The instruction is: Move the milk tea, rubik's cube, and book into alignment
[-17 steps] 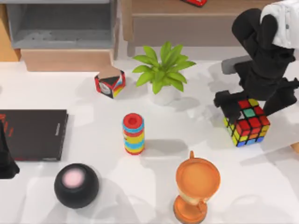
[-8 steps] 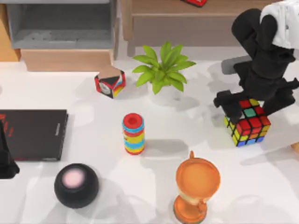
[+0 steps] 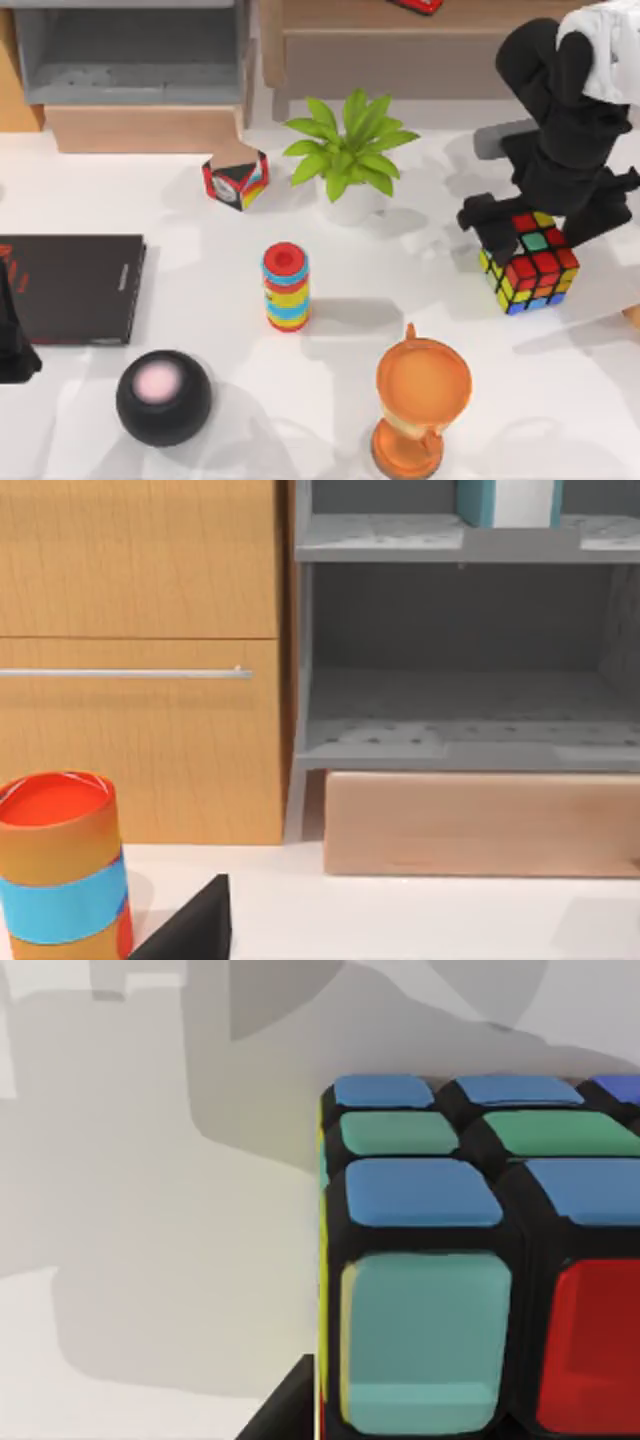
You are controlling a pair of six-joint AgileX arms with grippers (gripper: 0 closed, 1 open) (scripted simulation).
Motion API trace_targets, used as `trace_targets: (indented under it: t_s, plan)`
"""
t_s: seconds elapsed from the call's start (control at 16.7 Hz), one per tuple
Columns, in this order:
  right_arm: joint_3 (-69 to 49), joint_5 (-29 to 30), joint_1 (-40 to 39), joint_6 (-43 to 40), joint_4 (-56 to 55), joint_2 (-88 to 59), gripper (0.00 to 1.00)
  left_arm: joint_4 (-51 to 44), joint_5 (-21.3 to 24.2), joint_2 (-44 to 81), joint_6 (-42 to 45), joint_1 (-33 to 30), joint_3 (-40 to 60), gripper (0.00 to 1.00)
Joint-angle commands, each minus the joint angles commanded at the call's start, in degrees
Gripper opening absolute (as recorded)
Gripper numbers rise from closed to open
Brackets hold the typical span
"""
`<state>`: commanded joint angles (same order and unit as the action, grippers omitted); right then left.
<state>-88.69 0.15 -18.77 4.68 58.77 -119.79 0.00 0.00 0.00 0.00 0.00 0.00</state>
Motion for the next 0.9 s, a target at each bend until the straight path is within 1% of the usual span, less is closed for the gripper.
trace_targets:
  t_s: [0.48, 0.72, 0.9]
  plan:
    - [-4.5, 0.0, 0.0, -0.1, 6.1, 1.7, 0.00, 0.0, 0.0, 0.0, 0.0, 0.0, 0.0, 1.00]
    - [-3.9, -0.4, 0.1, 0.1, 5.4, 2.0, 0.00, 0.0, 0.0, 0.0, 0.0, 0.0, 0.0, 1.00]
    - [-0.9, -1.1, 0.5, 0.1, 0.2, 4.6, 0.00, 0.0, 0.0, 0.0, 0.0, 0.0, 0.0, 1.00]
